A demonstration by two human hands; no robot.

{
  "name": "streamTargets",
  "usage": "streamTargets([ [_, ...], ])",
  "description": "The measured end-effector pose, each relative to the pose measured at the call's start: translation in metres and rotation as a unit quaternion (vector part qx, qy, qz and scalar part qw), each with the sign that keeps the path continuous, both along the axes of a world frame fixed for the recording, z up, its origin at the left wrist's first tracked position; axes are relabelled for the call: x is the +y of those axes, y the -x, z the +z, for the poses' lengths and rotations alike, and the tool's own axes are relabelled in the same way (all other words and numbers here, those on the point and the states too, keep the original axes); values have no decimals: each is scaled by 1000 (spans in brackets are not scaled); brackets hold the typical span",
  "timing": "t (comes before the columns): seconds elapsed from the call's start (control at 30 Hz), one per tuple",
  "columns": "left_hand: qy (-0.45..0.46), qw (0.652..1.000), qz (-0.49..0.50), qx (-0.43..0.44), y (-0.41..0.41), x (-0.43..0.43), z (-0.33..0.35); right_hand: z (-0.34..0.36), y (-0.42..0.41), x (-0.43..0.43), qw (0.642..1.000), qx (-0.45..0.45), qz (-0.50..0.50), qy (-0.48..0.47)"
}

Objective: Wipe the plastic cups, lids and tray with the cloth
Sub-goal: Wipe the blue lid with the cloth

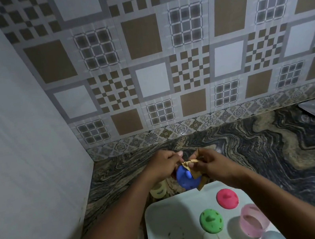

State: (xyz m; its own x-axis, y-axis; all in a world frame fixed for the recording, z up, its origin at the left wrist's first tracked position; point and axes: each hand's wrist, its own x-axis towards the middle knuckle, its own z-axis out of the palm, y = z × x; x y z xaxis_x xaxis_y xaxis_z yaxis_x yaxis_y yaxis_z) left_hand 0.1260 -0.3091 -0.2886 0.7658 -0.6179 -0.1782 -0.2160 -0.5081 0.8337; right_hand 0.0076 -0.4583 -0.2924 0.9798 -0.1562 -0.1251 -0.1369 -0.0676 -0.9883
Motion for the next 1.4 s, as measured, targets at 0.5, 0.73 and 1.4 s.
streamTargets([
  [0.5,181,972,146,-34,21,-43,0,-15,9,-11,985,-78,-87,-123],
  [0.73,119,969,215,23,31,-36,-28,-52,28,33,956,-35,-215,-198],
  [1.4,80,976,129,157,18,-42,-2,-14,8,9,979,-15,-166,-116],
])
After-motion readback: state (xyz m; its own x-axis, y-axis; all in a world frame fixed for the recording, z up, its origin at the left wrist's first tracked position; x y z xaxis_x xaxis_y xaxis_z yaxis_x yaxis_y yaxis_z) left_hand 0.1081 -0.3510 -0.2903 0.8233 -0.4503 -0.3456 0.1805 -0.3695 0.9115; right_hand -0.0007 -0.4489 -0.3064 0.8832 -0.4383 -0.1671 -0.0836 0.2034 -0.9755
